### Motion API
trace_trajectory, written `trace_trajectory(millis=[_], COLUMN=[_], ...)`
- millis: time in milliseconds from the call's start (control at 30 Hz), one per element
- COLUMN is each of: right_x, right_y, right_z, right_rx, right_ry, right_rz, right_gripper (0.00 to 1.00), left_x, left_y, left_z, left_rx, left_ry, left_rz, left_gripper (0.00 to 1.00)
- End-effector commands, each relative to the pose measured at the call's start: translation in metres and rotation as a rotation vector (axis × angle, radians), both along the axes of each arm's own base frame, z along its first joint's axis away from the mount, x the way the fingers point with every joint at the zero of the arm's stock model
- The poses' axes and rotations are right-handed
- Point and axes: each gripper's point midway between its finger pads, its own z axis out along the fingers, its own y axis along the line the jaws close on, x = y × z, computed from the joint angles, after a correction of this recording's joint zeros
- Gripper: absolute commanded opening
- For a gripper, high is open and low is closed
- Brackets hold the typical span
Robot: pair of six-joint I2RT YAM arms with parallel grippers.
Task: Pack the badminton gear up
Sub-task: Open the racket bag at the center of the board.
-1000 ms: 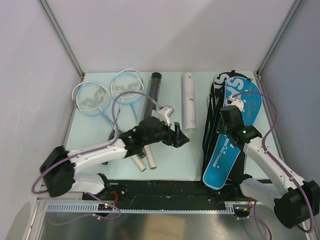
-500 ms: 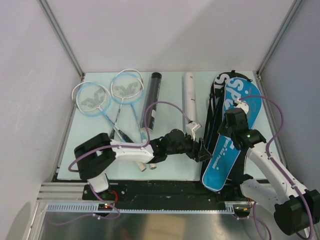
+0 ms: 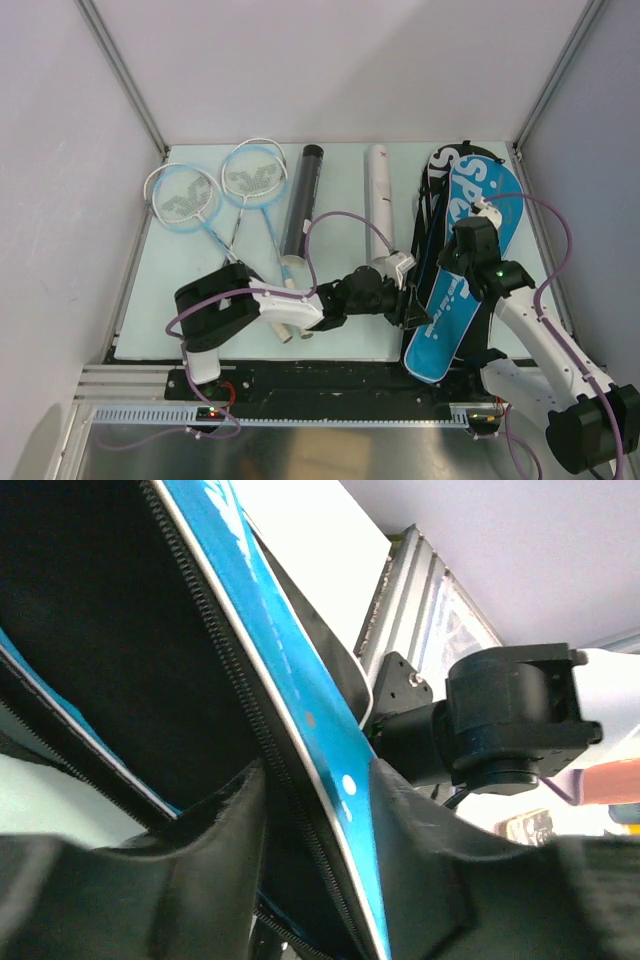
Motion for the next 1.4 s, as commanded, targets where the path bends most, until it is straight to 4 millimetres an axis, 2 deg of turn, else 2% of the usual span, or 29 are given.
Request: trace_trajectory(millis=[0, 167, 233, 300, 433, 633, 867, 1167, 1367], right_x=[0.008, 0.007, 0.005, 0.004, 0.003, 0.003, 0.003, -0.002, 0.004], right_y=[0.002, -0.002, -0.006, -0.008, -0.009, -0.007, -0.003, -0.022, -0.018], right_z=[0.014, 0.009, 0.004, -0.001, -0.008, -0.022, -0.035, -0.055, -0.061], right_rx=[0.042, 0.019, -0.004, -0.021, -0.033, -0.055, -0.128, -0.352, -0.406], right_ry=[-0.066, -0.046, -0.026, -0.007, 0.025, 0.094, 0.161, 0.274, 0.309], right_rz=[-0.012, -0.024, -0.028, -0.033, -0.031, -0.017, 0.004, -0.043, -0.041], right_gripper=[0.0, 0.01, 0.09, 0.22, 0.4, 0.55, 0.57, 0.58, 0.56], left_x=[-0.003, 0.0, 0.003, 0.005, 0.009, 0.014, 0.016, 0.024, 0.029], left_y=[-0.019, -0.017, -0.015, -0.013, -0.013, -0.013, -0.015, -0.009, -0.004], left_z=[0.032, 0.038, 0.041, 0.045, 0.05, 0.05, 0.051, 0.045, 0.044], left_rx=[-0.111, -0.121, -0.125, -0.129, -0.133, -0.132, -0.132, -0.111, -0.096], left_ry=[-0.017, -0.041, -0.06, -0.078, -0.107, -0.122, -0.131, -0.146, -0.166], left_rz=[-0.033, -0.016, -0.001, 0.013, 0.032, 0.049, 0.057, 0.107, 0.136], left_gripper=[0.42, 0.06, 0.02, 0.01, 0.0, 0.0, 0.0, 0.0, 0.0])
